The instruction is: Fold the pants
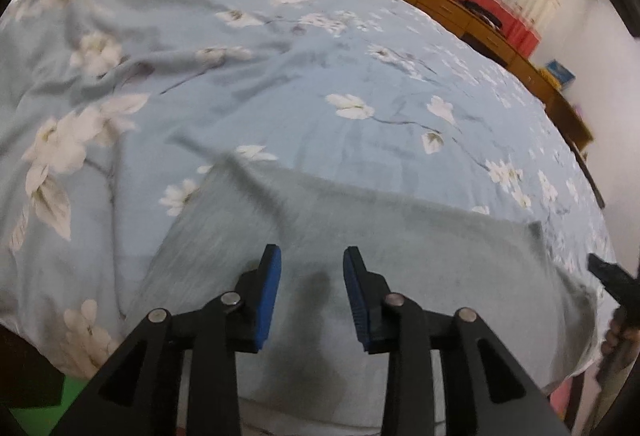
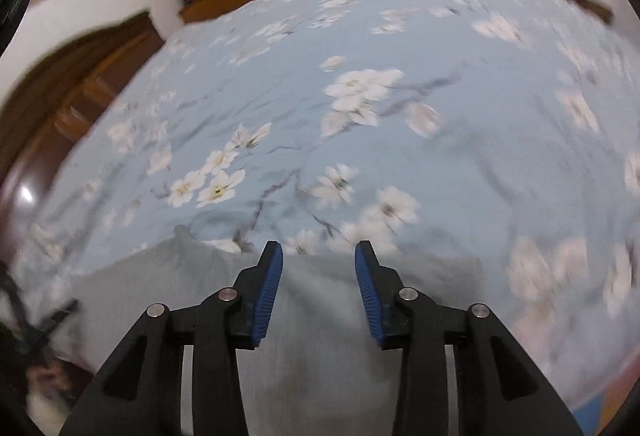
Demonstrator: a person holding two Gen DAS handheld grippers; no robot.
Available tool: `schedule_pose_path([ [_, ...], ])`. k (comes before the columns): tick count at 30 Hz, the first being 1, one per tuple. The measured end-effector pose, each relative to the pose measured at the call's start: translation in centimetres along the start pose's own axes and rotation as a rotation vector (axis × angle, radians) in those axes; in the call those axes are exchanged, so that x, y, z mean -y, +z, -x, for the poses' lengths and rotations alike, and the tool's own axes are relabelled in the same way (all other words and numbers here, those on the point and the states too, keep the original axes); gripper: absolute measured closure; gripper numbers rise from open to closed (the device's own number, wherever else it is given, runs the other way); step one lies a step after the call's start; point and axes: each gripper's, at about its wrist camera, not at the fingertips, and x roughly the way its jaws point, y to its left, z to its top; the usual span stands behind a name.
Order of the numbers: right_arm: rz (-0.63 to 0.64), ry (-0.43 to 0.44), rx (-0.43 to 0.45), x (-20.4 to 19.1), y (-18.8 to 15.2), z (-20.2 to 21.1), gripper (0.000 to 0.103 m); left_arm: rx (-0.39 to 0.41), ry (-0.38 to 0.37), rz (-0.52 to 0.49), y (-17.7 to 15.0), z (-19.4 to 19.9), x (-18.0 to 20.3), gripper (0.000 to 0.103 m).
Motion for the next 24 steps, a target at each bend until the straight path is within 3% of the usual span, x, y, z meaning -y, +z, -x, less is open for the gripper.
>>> schedule_pose_path([
  [3,-0.012,0.042,-0.063,1.6,-1.6,0.2,0.064,-0.011,-0.005,-0.006,-0.3,-0.6,0.6,0.069],
  [6,0.107,-0.162,-0.087,2.1,-3.2,-1.9,0.066,-0.024,0.012,0.016,-0.9,-1.4,0.4,0.069],
  [11,0.136,-0.254,-0.002,3.1,-3.9,-4.2,0.066,-0.026,0.064,-0.017,-1.5,-1.5,-0.3,0.076],
  [14,0.057,-0.248,0.006,3.5,-3.5,-3.9,0.066,-0.036,0.105,0.009,-1.4,-0.7,-1.8,0.084],
  [17,0.068,-0.283,0.008,2.1,-3.5,-2.7,0.066,-0.035,0.106,0.059,-1.2,0.6,-3.7,0.084],
  [19,0.115,-0.274,0.022,0.2,-4.0,-1.3,0.066,-0.021,0.126,0.035,-0.8,1.6,-4.2,0.08],
  [21,0.143,-0.238,0.035,-1.5,-4.6,0.0,0.064,-0.002,0.156,-0.004,-0.4,2.5,-4.5,0.069],
  [24,0.177,-0.146,0.049,-4.3,-5.7,1.7,0.052,0.002,0.143,-0.014,-0.1,3.4,-5.1,0.063],
])
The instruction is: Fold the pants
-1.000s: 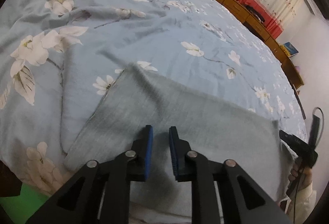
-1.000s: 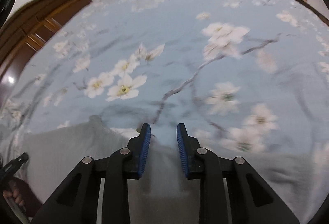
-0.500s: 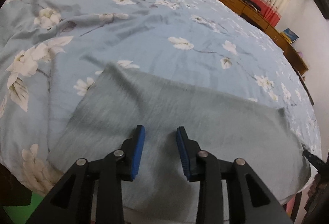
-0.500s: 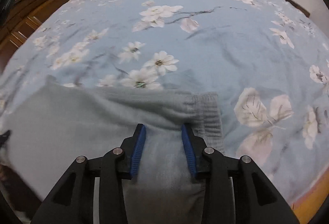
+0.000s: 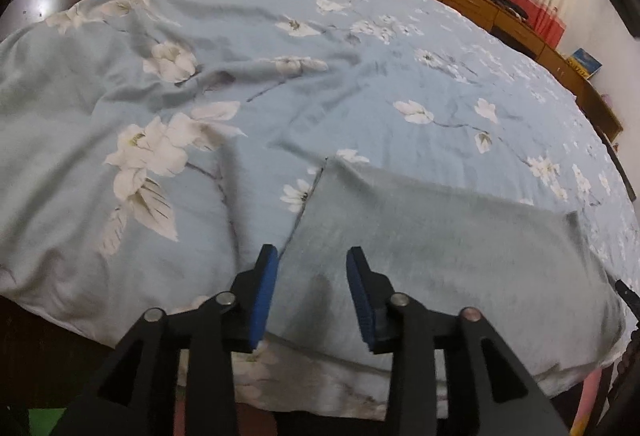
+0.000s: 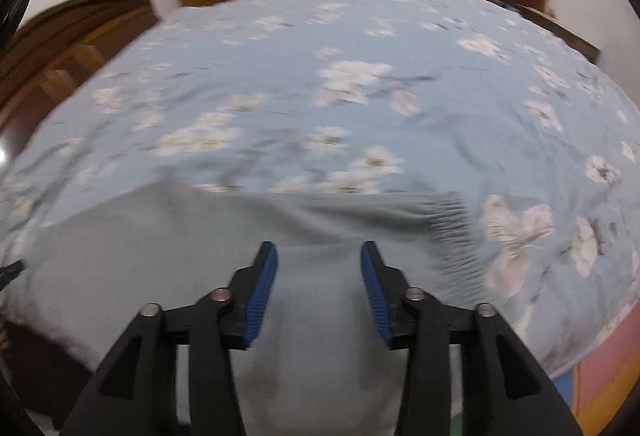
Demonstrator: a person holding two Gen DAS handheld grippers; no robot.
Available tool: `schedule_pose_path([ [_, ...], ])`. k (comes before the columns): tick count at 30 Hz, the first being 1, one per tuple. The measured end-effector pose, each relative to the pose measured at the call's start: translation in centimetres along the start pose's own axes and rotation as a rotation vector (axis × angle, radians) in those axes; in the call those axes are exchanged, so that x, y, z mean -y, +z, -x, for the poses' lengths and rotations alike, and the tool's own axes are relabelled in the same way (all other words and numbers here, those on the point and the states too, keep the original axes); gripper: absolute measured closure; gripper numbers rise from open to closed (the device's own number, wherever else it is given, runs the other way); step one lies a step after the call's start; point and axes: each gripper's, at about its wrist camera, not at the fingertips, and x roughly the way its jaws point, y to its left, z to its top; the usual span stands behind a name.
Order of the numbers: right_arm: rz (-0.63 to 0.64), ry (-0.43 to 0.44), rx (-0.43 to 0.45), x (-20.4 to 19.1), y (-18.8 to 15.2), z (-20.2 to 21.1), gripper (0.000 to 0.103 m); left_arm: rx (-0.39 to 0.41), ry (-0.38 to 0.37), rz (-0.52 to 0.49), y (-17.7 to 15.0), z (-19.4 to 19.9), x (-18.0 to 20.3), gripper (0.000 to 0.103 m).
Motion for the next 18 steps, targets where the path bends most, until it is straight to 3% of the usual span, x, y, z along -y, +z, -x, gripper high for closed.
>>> schedule_pose_path([
  [5,0.081,0.119,-0.053,-5.1,-1.7,0.4,0.049,-0.035,-0.058,0.044,-0.6,-0.4,-1.1,0.057],
  [12,0.068,0.131,-0.212,-8.4,-5.6,-3.8,0.049,-0.068,-0.064,0.024,-2.1,-1.7,-0.8,0.055],
  [18,0.066,0.112,-0.208,-9.0,-6.4,-4.7,0.035,-0.023,-0.077,0.001,-1.9,-1.4,-1.2,0.055],
])
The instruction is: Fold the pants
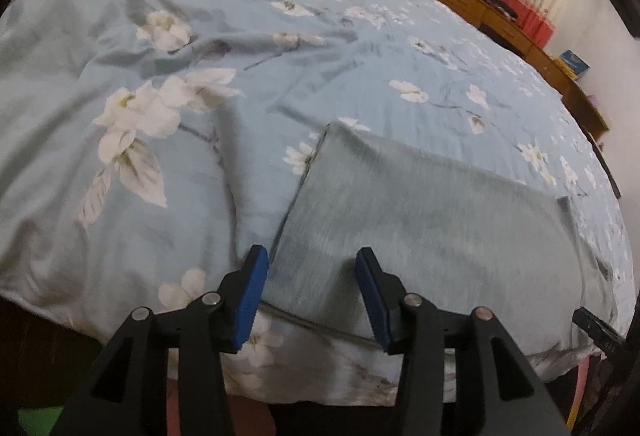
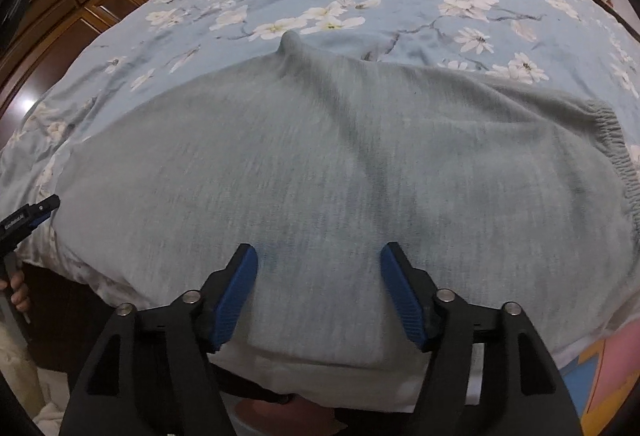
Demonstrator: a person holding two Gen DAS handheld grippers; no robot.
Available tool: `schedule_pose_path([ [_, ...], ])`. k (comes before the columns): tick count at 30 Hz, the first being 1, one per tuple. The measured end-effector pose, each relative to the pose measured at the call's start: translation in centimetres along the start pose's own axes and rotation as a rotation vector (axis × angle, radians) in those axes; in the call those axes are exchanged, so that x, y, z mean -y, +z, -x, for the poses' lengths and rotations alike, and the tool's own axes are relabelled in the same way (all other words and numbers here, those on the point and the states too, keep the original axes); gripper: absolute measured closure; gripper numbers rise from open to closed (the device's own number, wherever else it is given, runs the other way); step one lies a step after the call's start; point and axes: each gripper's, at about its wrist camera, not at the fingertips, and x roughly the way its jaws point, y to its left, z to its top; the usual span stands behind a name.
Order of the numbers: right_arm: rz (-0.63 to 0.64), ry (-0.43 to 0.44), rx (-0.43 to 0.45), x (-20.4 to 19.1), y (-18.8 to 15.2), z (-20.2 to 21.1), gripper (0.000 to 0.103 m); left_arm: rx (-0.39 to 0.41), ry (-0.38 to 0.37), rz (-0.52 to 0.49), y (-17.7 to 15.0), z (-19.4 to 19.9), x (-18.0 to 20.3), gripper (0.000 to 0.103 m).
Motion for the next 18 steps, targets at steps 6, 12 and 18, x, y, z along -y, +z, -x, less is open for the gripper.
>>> schedule_pose_path([
  [6,-0.005,-0.01,-0.008,-0.2,0.3,-0.2,0.032,-0.012,-0.024,0.008,0.0,-1.2,-0.5,0.055],
  [12,0.007,-0.016,-0.006,-0.5,0.2,-0.4,0.026,0.016,-0.151,-0.029,-0.9,0.7,1.0,0.087],
  [18,0.028,-0.026,-0.003,-0.9,0.2,-0.5,0.025,0.028,-0.077,0.023,-1.1,-0.6,0.4,0.072],
])
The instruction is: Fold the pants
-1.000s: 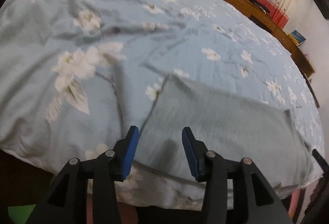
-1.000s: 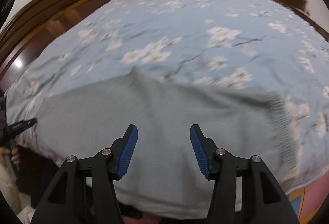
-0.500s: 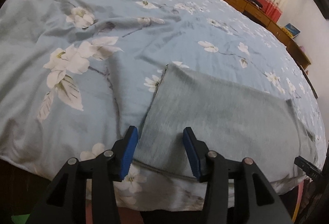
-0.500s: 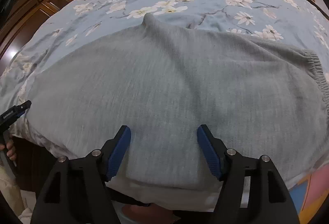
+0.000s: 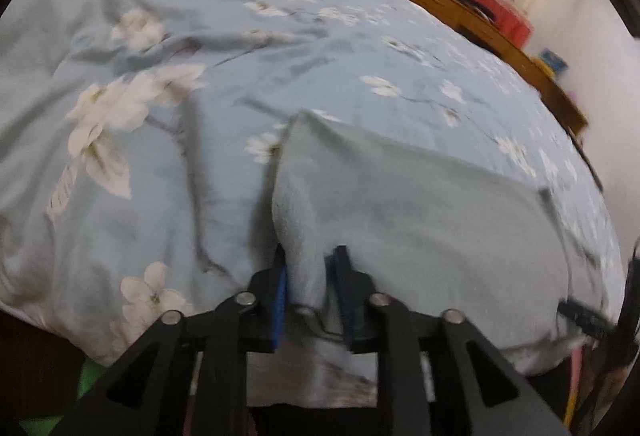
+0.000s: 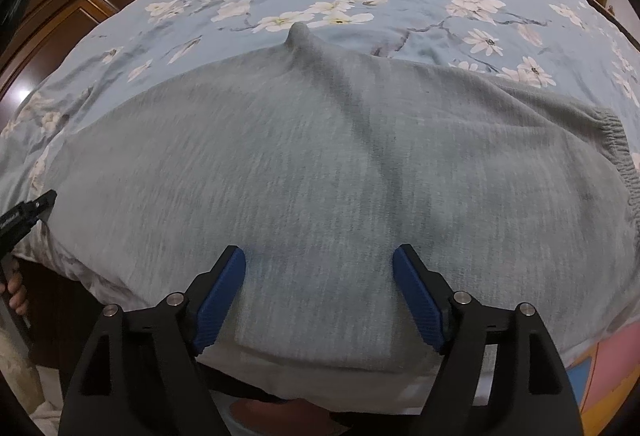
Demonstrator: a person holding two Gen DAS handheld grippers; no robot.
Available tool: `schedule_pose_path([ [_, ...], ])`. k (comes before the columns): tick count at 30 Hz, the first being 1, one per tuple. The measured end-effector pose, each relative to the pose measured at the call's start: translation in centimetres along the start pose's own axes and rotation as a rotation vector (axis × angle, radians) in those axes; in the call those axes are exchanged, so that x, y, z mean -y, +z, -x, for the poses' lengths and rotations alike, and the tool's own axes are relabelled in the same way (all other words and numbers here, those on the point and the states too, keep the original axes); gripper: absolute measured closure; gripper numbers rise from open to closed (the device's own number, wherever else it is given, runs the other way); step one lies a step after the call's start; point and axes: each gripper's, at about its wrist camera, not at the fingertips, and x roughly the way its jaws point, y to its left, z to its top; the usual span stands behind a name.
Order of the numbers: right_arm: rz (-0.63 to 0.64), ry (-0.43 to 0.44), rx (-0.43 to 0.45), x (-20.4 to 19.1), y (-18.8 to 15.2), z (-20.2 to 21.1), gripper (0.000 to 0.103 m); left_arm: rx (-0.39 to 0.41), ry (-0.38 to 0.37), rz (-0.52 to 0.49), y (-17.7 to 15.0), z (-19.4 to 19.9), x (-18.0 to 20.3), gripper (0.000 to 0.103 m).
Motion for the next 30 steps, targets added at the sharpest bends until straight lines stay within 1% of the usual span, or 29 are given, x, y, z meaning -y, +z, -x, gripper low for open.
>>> schedule_pose_path([
  [3,-0.001,0.0,0.001,0.0,0.0,0.0,0.024,0.028,0.016,0.06,0.2,-0.2,-1.1,0.063],
  [7,0.007,-0.006,-0.001,-0.2,0.0,0.0,0.023,0.033,0.008,0.108,0.3,-1.0,-1.6,0.061],
  [9,0.008,-0.004,-0.005,-0.2,0.1,0.0,0.023,0.043,0.016,0.111,0.2,-1.1,-1.3,0.062],
  [10,0.007,-0.004,-0.009,-0.2,0.1,0.0,0.023,0.046,0.02,0.108,0.2,-1.0,-1.2,0.064],
  [12,0.006,-0.006,-0.019,-0.2,0.3,0.1,0.023,0.049,-0.007,0.102,0.3,-0.6,-0.8,0.086],
  [13,0.007,-0.009,-0.023,-0.3,0.4,0.2,0.023,0.049,-0.021,0.102,0.4,-0.4,-0.6,0.088],
  [16,0.01,-0.013,-0.025,-0.3,0.5,0.2,0.023,0.063,-0.054,0.073,0.6,0.4,0.6,0.089],
  [17,0.009,-0.013,-0.025,-0.3,0.5,0.3,0.023,0.065,-0.054,0.051,0.7,0.6,1.2,0.089],
  [18,0.008,-0.01,-0.023,-0.3,0.5,0.3,0.023,0.061,-0.039,0.024,0.8,0.5,1.7,0.088],
  [19,0.006,-0.007,-0.022,-0.2,0.5,0.3,0.023,0.057,-0.019,0.006,0.8,0.3,2.0,0.087],
  [20,0.004,-0.004,-0.021,-0.2,0.4,0.4,0.023,0.051,0.02,-0.003,0.7,-0.1,2.1,0.087],
  [21,0.002,-0.001,-0.021,-0.1,0.3,0.4,0.023,0.044,0.042,0.003,0.7,-0.5,2.0,0.082],
  [22,0.002,0.002,-0.021,-0.1,0.3,0.5,0.023,0.036,0.049,0.017,0.6,-0.9,1.8,0.077],
  [23,0.001,0.006,-0.02,0.0,0.2,0.5,0.023,0.036,0.048,0.04,0.5,-1.2,1.4,0.071],
  [24,0.0,0.009,-0.019,0.0,0.2,0.6,0.023,0.043,0.042,0.063,0.4,-1.3,0.9,0.068],
  [28,-0.009,0.016,-0.015,0.2,0.0,0.7,0.023,0.045,0.02,0.081,0.3,-1.5,0.5,0.069],
  [30,-0.014,0.019,-0.015,0.3,0.0,0.9,0.024,0.046,-0.011,0.077,0.4,-1.2,0.5,0.093],
])
